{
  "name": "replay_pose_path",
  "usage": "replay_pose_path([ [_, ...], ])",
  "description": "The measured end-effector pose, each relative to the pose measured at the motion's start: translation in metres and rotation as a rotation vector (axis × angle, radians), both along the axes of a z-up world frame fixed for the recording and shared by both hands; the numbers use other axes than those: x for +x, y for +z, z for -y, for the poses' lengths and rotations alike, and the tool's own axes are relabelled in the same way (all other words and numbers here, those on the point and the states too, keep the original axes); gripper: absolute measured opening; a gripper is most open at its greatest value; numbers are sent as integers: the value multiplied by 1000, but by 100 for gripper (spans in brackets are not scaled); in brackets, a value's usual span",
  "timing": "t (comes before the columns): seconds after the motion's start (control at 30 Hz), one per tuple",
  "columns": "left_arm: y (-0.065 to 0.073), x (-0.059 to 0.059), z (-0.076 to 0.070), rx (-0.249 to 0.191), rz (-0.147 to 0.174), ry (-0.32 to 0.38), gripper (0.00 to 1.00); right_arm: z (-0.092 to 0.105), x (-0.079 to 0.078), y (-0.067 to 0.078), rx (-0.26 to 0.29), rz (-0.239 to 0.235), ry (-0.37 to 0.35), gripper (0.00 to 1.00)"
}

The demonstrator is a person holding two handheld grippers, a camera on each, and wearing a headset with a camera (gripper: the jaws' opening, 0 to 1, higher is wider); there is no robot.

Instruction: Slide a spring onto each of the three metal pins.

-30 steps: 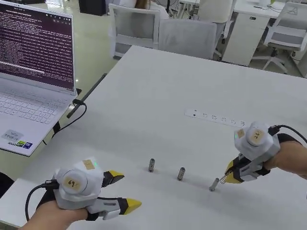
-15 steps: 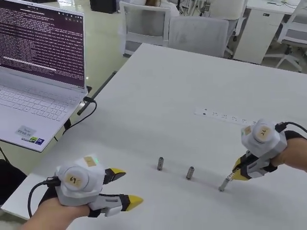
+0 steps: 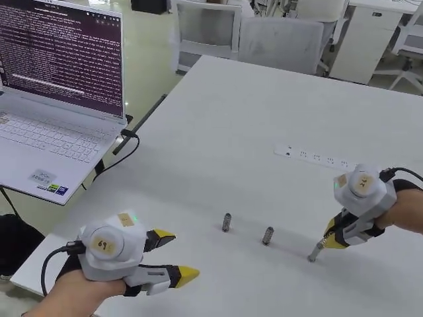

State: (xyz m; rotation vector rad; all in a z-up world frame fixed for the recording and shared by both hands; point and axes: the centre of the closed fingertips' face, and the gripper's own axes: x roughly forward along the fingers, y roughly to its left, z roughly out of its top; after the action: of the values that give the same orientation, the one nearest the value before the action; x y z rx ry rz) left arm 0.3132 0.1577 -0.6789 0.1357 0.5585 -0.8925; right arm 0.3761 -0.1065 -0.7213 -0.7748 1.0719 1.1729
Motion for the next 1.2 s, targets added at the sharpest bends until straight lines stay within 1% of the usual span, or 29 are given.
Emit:
replay_pose_path([
  [0.13,0,1,0,-1,-1,2,45,0,-1,-4,-11,-3,12,8],
  [0.27,1,1,1,-2,-2,3,45,-3,-1,-4,-14,-3,18,8],
  [0.4,1,2,1,-1,-2,2,45,-3,-1,-7,-41,-2,44,8],
  [0.53,2,2,1,-3,0,5,45,-5,-1,-9,-51,-6,56,8],
  [0.67,3,2,1,-3,1,6,45,-5,0,-14,-78,-5,83,8],
  [0.77,3,4,-1,-3,3,8,45,-6,0,-16,-84,-8,87,8],
  [0.87,3,5,-2,-3,3,10,45,-6,1,-22,-91,-9,91,9],
  [0.93,3,4,-2,-2,2,10,45,-5,0,-25,-102,-9,97,9],
  [1.2,3,4,-3,-2,0,12,45,-6,0,-36,-116,-15,103,9],
])
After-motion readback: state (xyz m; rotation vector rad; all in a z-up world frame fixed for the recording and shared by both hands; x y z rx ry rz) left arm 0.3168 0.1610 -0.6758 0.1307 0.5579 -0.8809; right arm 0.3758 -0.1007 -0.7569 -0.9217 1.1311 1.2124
